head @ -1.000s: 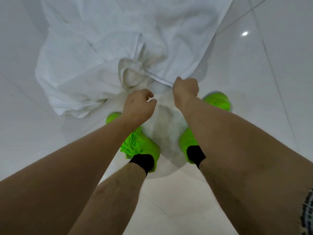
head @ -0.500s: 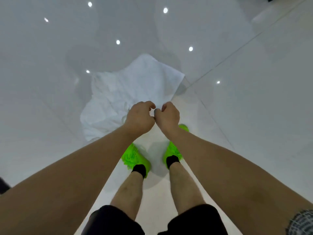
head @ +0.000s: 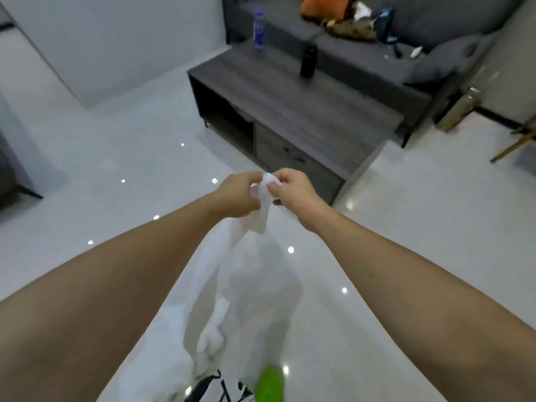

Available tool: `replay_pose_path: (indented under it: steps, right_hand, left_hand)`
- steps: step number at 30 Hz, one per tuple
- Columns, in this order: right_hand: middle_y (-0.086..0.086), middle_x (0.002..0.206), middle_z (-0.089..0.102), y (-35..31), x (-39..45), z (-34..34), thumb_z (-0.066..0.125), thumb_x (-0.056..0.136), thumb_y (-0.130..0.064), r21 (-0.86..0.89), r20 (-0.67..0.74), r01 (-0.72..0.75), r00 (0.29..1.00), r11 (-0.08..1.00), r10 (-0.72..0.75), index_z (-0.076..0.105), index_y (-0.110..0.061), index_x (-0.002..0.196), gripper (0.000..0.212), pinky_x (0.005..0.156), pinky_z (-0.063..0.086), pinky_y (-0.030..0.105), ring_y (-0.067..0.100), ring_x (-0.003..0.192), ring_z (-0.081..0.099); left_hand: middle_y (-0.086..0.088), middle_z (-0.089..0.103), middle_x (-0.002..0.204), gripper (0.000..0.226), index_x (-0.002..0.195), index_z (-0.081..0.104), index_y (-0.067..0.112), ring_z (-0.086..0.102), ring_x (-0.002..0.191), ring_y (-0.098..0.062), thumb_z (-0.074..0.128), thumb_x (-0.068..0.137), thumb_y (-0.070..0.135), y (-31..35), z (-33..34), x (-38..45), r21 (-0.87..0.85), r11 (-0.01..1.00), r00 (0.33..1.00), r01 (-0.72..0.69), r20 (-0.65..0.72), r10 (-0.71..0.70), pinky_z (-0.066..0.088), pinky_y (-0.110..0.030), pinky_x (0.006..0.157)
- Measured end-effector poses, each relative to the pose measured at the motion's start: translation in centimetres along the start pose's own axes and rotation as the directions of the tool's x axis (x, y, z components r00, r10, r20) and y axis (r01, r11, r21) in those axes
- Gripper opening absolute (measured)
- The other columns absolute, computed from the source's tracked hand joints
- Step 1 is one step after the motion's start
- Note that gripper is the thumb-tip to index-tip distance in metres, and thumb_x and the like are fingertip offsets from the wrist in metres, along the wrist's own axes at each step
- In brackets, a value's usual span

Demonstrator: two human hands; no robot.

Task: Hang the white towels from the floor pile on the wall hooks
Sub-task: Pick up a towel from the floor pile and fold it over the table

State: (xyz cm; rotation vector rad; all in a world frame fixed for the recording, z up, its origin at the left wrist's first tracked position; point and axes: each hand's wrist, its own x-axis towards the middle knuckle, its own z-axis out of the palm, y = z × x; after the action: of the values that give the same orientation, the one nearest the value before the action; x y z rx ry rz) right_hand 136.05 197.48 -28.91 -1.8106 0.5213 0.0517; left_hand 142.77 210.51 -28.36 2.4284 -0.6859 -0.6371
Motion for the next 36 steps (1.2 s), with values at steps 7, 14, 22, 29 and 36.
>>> replay_pose_path:
  steps: [7, 14, 22, 29, 36]
  right_hand:
    - [0.021, 0.105, 0.069, -10.1, 0.2, -15.5, 0.056, 0.093, -0.004, 0.134, -0.214, 0.160, 0.968, 0.978, -0.129, 0.065, 0.002, 0.105, 0.016, 0.078, 0.061, 0.042, 0.029, 0.093, 0.068]
    - [0.014, 0.102, 0.069, -15.6, 5.0, -27.5, 0.060, 0.094, -0.012, 0.132, -0.342, 0.281, 0.913, 0.951, -0.222, 0.067, -0.006, 0.103, 0.012, 0.077, 0.061, 0.037, 0.023, 0.089, 0.067]
    - [0.005, 0.083, 0.067, -22.8, 16.2, -38.9, 0.063, 0.090, -0.007, -0.097, -0.423, 0.398, 0.813, 0.912, -0.400, 0.067, -0.013, 0.084, 0.009, 0.060, 0.056, 0.027, 0.015, 0.072, 0.063]
    - [0.010, 0.089, 0.070, -25.7, 24.4, -45.6, 0.063, 0.089, -0.008, -0.168, -0.399, 0.441, 0.788, 0.882, -0.470, 0.068, -0.012, 0.086, 0.007, 0.070, 0.059, 0.035, 0.023, 0.083, 0.068]
    - [0.000, 0.075, 0.066, -27.7, 31.8, -51.1, 0.061, 0.088, -0.011, -0.184, -0.335, 0.502, 0.776, 0.845, -0.534, 0.068, -0.015, 0.080, 0.011, 0.042, 0.046, 0.019, 0.011, 0.062, 0.061]
  left_hand:
    - [0.011, 0.064, 0.082, 0.030, 0.080, 0.063, 0.035, 0.062, 0.078, -0.008, 0.081, 0.060, 0.048, 15.1, -8.5, 6.2, 0.018, 0.970, 0.969, -0.244, -0.024, 0.244, 0.044, -0.023, 0.056]
    - [0.010, 0.066, 0.085, 0.029, 0.083, 0.064, 0.032, 0.063, 0.081, -0.009, 0.080, 0.060, 0.040, 27.0, -12.3, 15.5, 0.000, 0.907, 0.904, -0.421, -0.083, 0.419, 0.050, -0.026, 0.062]
    - [0.013, 0.063, 0.084, 0.040, 0.091, 0.066, 0.035, 0.059, 0.079, -0.005, 0.081, 0.056, 0.051, 35.7, -18.8, 28.4, 0.134, 0.865, 0.861, -0.483, -0.108, 0.498, 0.044, -0.025, 0.060]
    - [0.006, 0.069, 0.095, 0.037, 0.092, 0.068, 0.031, 0.066, 0.088, -0.014, 0.087, 0.063, 0.041, 39.7, -21.8, 36.3, 0.086, 0.895, 0.899, -0.438, 0.007, 0.439, 0.056, -0.031, 0.077]
    - [-0.005, 0.073, 0.098, 0.048, 0.095, 0.075, 0.026, 0.069, 0.092, -0.030, 0.088, 0.055, 0.047, 41.8, -22.9, 40.5, -0.209, 0.908, 0.932, -0.362, -0.084, 0.352, 0.055, -0.043, 0.085]
